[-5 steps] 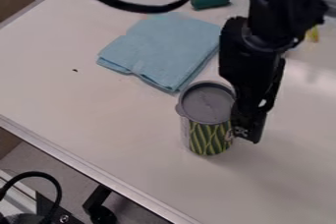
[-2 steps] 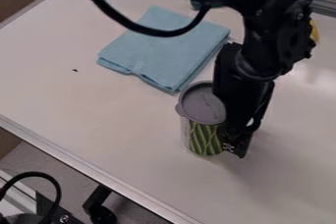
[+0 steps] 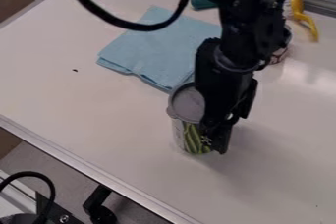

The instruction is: Move the can to the bottom side of the blue cloth

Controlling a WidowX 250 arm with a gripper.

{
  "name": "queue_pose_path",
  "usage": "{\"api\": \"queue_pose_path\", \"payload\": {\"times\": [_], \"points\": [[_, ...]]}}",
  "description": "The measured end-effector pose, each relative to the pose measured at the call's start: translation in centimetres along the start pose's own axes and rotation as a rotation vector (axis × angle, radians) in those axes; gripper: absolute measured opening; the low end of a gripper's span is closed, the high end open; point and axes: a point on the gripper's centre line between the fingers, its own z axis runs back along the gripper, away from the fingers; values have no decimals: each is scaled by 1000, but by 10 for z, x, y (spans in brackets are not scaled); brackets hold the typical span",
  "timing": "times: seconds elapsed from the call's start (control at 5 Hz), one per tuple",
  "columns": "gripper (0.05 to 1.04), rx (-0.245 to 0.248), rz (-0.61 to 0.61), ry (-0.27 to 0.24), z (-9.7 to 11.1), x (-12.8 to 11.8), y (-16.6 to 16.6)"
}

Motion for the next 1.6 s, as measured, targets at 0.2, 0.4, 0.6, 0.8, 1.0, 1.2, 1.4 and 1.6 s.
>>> {"api": "queue_pose_path", "payload": {"times": [0.2,0.4,0.6,0.8,1.0,1.2,1.4,1.6], "points": [[998,13,-34,-1,-1,13,0],[998,14,-49,-10,-4,25,2],[998,-25,-111,-22,2,32,7],[998,-57,-191,-32,3,44,14],[998,-98,-230,-42,0,61,16],[998,-129,-247,-94,-1,75,12],[998,-124,-235,-110,-2,91,11],[998,-106,-213,-121,2,105,11]]}}
